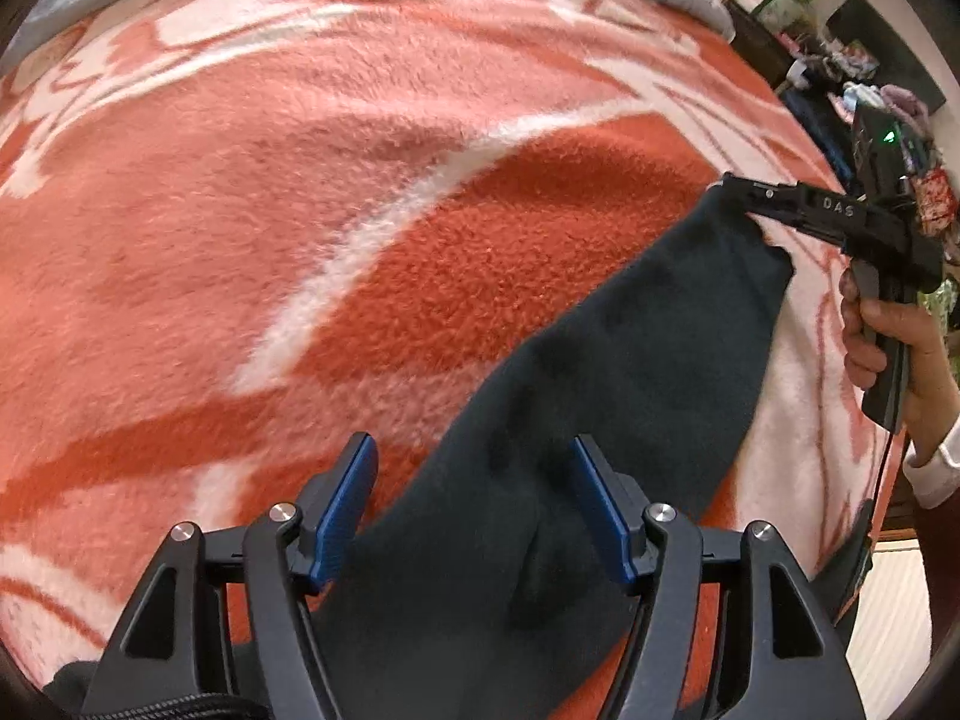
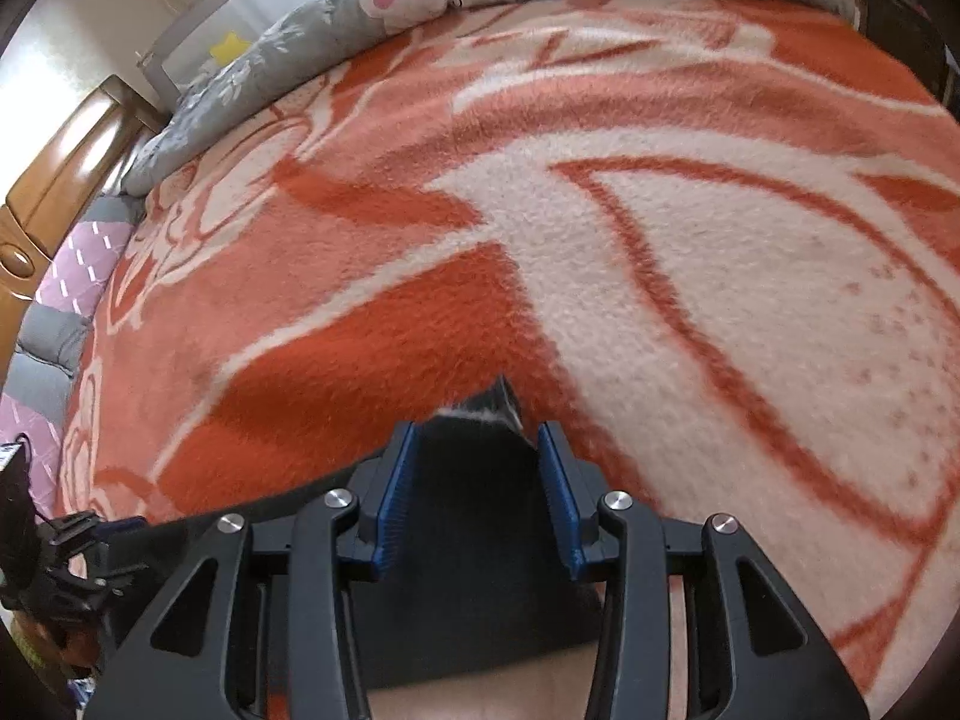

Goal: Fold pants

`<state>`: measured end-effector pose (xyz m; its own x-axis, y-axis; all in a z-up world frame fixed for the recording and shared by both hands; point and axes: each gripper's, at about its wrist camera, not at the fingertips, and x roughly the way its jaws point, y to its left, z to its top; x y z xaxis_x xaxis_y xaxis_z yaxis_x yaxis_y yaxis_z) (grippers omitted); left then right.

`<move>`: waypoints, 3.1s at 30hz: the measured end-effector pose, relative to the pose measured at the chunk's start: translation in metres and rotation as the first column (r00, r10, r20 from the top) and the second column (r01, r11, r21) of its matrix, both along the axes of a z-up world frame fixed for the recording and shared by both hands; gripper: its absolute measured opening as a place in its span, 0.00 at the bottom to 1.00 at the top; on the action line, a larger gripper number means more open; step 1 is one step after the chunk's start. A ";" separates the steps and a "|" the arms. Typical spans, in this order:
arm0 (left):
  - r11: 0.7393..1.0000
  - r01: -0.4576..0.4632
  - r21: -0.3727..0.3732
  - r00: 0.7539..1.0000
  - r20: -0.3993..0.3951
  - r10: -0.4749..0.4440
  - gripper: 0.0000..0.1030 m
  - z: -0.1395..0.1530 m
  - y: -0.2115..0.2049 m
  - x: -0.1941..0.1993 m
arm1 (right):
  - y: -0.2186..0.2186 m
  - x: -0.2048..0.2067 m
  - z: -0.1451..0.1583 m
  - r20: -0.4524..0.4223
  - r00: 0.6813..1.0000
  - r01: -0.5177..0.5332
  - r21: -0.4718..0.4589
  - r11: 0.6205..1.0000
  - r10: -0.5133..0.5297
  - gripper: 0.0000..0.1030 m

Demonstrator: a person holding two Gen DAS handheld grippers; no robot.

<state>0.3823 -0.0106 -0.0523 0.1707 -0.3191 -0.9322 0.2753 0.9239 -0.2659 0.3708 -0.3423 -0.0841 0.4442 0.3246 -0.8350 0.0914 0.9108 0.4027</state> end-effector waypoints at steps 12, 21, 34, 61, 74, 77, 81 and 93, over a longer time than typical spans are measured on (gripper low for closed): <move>0.993 0.112 -0.025 0.990 0.091 -0.109 0.07 0.020 -0.028 -0.043 | -0.011 -0.049 0.045 0.202 0.974 -0.115 0.037 0.993 0.105 0.08; 0.985 0.132 -0.112 0.980 0.163 -0.113 0.06 0.059 -0.039 -0.131 | -0.049 -0.156 0.069 0.223 0.974 -0.069 0.076 0.995 0.050 0.07; 0.959 0.267 -0.097 0.946 0.217 -0.241 0.06 0.049 -0.074 -0.255 | -0.069 -0.300 0.053 0.211 0.977 0.000 0.099 0.995 -0.021 0.07; 0.940 0.342 0.003 0.911 0.241 -0.333 0.07 0.014 -0.084 -0.318 | -0.038 -0.420 0.037 0.165 0.986 0.024 -0.135 0.991 -0.001 0.05; 0.962 0.271 -0.027 0.940 0.221 -0.259 0.45 0.029 -0.073 -0.339 | -0.052 -0.452 0.036 0.090 0.982 0.164 0.029 0.986 -0.166 0.05; 0.974 0.219 -0.052 0.955 0.216 -0.203 0.50 0.038 -0.062 -0.345 | -0.048 -0.456 0.043 0.111 0.973 0.184 0.146 0.972 -0.201 0.05; 0.989 0.080 -0.122 0.980 0.188 -0.057 0.55 0.051 -0.037 -0.342 | -0.033 -0.449 0.043 0.091 0.972 0.187 0.263 0.947 -0.217 0.07; 0.929 -0.368 -0.049 0.930 -0.004 0.368 0.67 0.046 0.042 -0.293 | 0.005 -0.431 0.031 0.032 0.979 0.178 0.339 0.924 -0.201 0.08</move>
<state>0.0895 0.0311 -0.0060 0.2894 -0.2773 -0.9162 -0.0800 0.9468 -0.3118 -0.0599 -0.3372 -0.0532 0.5743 0.4828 -0.6611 0.2126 0.6920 0.6899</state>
